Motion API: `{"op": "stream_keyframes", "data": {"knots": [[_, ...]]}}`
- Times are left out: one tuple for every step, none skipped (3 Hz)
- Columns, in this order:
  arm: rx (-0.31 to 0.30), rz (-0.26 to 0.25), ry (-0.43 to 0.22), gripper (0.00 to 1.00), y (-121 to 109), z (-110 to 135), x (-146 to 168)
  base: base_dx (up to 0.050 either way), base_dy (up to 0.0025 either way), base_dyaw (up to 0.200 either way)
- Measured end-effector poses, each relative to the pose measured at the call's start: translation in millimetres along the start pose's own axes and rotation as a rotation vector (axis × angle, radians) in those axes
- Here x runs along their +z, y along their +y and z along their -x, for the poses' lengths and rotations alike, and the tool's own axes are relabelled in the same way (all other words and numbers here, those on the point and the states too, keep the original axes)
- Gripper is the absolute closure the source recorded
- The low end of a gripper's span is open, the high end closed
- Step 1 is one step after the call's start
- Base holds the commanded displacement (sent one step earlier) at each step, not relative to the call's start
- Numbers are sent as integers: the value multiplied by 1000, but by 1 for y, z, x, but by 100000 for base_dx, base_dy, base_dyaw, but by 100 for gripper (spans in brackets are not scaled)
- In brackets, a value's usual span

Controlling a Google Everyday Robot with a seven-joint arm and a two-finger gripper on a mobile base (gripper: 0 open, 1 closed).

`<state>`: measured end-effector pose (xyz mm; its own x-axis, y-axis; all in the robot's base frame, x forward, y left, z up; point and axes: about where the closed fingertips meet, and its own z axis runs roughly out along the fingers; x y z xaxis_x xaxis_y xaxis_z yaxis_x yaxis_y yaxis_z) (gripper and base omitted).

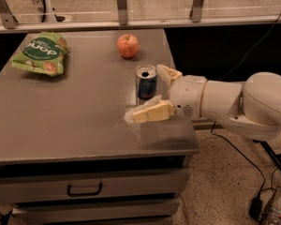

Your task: Pick redbull can

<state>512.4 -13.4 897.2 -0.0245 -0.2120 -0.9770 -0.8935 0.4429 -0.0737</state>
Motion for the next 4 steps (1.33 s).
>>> {"op": "stream_keyframes", "data": {"knots": [[-12, 22, -67, 0, 3, 4, 17, 0, 0, 0], [-35, 16, -136, 18, 3, 4, 28, 0, 0, 0], [-58, 34, -184, 41, 4, 6, 35, 0, 0, 0], [-69, 56, -196, 65, 7, 10, 41, 0, 0, 0]]}}
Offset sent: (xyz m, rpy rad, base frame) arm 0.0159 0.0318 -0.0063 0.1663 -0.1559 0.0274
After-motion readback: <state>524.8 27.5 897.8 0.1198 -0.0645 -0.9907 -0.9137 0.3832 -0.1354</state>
